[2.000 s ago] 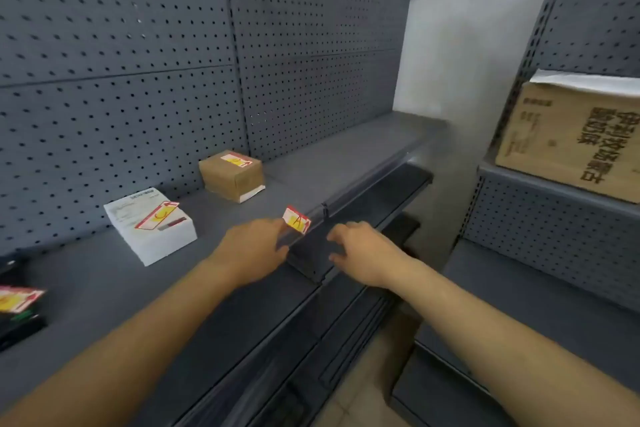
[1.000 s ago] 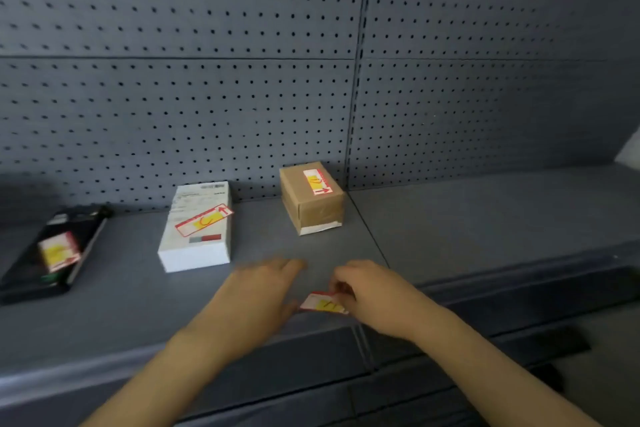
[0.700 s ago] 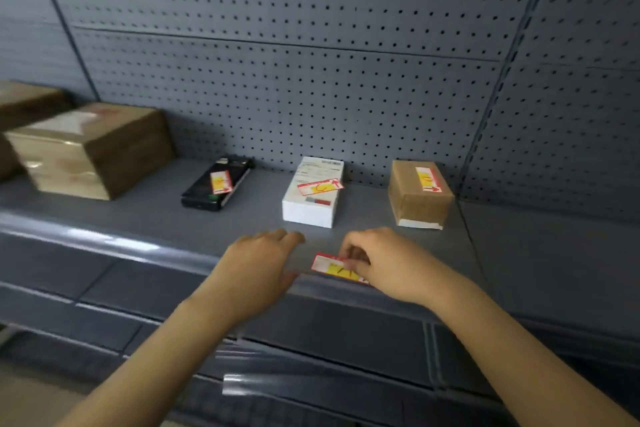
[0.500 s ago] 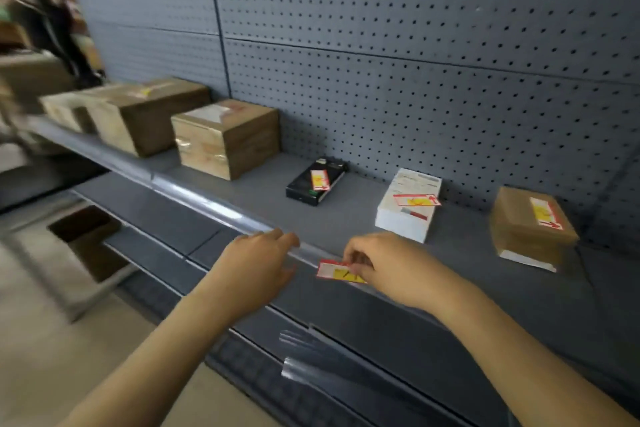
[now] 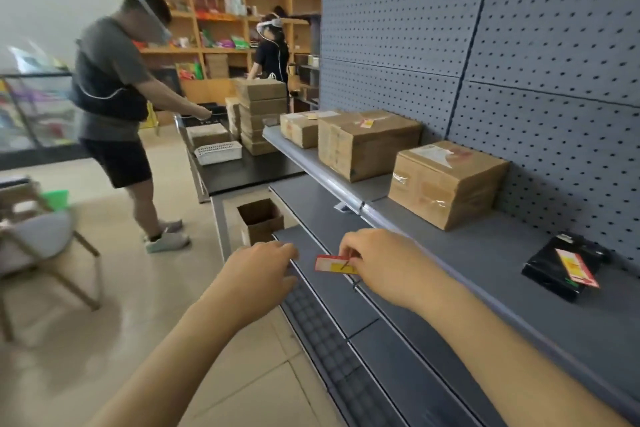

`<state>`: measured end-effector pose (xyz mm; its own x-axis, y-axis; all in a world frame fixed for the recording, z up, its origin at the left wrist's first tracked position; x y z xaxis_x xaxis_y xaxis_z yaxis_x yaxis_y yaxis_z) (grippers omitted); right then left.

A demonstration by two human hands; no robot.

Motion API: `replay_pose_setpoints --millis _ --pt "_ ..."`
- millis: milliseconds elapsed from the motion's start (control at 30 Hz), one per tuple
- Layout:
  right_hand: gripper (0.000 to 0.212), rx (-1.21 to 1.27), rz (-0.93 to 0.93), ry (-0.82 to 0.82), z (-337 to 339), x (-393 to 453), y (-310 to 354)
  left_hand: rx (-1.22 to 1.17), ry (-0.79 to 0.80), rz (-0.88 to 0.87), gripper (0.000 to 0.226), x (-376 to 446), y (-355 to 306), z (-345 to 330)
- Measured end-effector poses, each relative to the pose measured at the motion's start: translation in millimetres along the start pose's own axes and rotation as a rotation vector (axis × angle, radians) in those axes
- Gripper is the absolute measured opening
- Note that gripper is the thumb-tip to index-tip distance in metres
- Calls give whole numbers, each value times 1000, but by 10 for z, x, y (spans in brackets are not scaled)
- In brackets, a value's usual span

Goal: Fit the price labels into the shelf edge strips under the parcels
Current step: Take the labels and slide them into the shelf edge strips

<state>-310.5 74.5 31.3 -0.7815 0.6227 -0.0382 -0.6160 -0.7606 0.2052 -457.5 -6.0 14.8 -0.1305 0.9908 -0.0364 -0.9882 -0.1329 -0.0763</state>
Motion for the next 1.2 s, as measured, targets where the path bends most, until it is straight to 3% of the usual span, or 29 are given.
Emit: replay_pose_setpoints --millis 267,633,800,1200 --pt "17 -46 158 45 -214 1338 549 -38 9 164 31 383 1140 35" --pt "15 20 280 9 -50 3244 406 -34 50 252 36 1806 2223 258" --pt "14 0 284 19 -10 4040 407 8 17 251 35 2369 2704 418" --pt "8 26 153 62 -273 5904 655 41 104 153 36 3617 4320 345"
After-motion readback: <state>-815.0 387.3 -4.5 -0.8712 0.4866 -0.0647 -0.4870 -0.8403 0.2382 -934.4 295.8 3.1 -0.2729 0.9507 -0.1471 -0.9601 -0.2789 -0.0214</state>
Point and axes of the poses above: each hand's wrist, its own x-axis towards the middle knuckle, its own z-axis out of the back of the hand, y = z × x, the point moved 4 cm from there along x, towards the middle knuckle, and after that the axes turned 10 degrees about y, right-handed, at the moved point
